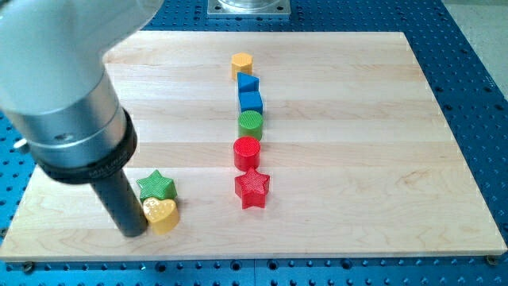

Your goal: Place the heart at the bottom of the red star

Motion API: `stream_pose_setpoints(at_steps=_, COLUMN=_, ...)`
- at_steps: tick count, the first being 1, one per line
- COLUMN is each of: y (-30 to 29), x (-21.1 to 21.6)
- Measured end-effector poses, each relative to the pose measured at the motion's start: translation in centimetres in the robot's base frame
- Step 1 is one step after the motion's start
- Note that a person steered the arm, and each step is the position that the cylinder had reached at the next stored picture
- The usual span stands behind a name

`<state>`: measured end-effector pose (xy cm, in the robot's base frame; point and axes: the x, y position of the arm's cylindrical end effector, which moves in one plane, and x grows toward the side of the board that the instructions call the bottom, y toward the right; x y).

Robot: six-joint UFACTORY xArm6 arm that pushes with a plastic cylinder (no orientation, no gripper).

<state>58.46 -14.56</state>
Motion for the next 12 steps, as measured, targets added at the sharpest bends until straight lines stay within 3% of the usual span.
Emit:
stream_pose_setpoints(at_steps=1, y=0.7, x=-2.1)
stream_pose_setpoints(at_steps=3, y=6.8, x=-1.1)
stream_pose_setpoints(at_steps=4, y=7.2, x=-1.2)
stream_pose_setpoints(at_steps=5, y=2.9, x=-0.5)
stream_pose_setpoints(at_steps=6, y=2.2, x=3.2)
stream_pose_setpoints(at_steps=10, y=9.2, x=3.4)
stream_pose_setpoints(at_steps=12, y=7.6, x=3.3)
